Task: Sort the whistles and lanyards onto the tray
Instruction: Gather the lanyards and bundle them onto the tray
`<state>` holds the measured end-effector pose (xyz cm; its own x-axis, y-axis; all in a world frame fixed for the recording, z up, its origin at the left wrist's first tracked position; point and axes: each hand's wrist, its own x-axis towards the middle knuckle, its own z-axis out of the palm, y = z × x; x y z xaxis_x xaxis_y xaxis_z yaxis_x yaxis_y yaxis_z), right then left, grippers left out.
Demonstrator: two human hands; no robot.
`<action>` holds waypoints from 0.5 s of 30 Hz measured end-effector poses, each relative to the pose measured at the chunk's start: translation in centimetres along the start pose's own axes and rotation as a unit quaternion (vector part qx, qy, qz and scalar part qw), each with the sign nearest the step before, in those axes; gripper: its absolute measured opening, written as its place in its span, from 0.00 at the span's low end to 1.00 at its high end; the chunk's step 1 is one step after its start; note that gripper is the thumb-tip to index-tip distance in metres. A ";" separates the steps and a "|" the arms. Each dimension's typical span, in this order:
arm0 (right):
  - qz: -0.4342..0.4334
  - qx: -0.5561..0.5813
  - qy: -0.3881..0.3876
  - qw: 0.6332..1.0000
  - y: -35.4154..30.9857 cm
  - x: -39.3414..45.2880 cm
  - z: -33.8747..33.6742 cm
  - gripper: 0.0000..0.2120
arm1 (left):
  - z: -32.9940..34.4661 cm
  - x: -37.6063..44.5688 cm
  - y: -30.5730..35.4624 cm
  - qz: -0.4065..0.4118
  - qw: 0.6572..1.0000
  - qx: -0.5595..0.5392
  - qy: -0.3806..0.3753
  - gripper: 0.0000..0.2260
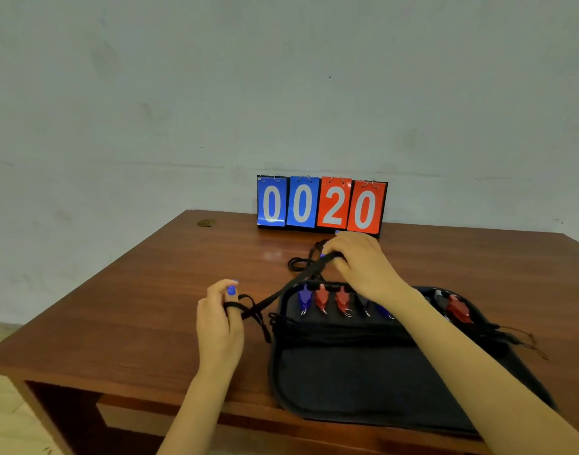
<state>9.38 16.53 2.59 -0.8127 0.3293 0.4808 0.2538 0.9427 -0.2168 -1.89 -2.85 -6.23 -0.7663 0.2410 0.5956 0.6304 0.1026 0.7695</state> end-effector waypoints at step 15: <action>0.222 0.293 -0.041 0.929 6.4 -6.9 -4.7 0.13 | 0.3 0.8 -0.2 -0.132 0.983 -0.046 -0.118 0.11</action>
<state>19.11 20.53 1.89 -0.7397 0.6503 0.1732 0.2629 0.5161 -0.8151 -2.59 -2.41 -5.94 -0.8448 0.4365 0.3095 0.3903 0.1068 0.9145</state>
